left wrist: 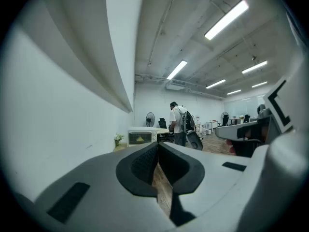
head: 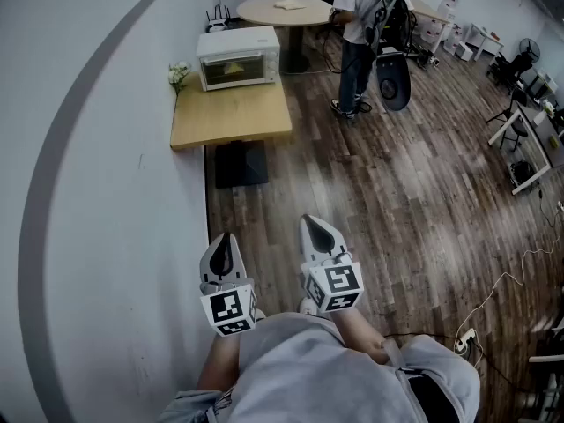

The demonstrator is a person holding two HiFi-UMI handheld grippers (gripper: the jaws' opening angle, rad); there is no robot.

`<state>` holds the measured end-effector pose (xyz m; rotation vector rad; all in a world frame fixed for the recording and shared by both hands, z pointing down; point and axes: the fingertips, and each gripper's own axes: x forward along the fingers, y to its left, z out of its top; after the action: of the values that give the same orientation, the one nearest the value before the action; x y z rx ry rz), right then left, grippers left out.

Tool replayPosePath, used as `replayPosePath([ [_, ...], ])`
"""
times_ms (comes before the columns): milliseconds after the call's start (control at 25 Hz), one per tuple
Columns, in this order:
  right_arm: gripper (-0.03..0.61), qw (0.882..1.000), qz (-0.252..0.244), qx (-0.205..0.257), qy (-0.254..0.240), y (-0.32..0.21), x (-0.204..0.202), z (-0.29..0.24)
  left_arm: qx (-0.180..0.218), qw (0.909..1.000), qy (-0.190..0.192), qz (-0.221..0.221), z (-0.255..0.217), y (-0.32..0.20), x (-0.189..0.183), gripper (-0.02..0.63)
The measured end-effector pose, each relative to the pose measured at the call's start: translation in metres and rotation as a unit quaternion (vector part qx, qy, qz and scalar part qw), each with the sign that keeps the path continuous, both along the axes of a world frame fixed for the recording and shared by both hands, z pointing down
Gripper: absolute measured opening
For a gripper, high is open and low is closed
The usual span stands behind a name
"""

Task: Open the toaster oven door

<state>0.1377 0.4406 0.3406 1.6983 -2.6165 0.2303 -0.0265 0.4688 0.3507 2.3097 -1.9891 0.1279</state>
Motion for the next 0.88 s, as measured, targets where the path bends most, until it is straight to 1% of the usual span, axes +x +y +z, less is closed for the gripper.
replayPosePath([
  [360, -0.002, 1.000, -0.002, 0.000, -0.002, -0.009, 0.012, 0.000, -0.002, 1.0000, -0.004, 0.002, 0.000, -0.009, 0.014, 0.003],
  [560, -0.002, 1.000, -0.001, -0.009, -0.001, -0.017, 0.022, 0.005, -0.006, 0.9999, -0.008, -0.002, 0.003, -0.015, 0.024, 0.003],
  [680, -0.002, 1.000, 0.003, -0.012, -0.001, -0.019, 0.037, 0.008, -0.006, 0.9999, -0.010, -0.011, 0.004, -0.015, 0.030, 0.003],
  [880, -0.002, 1.000, -0.002, -0.018, -0.004, -0.027, 0.058, 0.018, -0.014, 0.9990, -0.008, -0.042, 0.013, -0.015, 0.034, 0.003],
])
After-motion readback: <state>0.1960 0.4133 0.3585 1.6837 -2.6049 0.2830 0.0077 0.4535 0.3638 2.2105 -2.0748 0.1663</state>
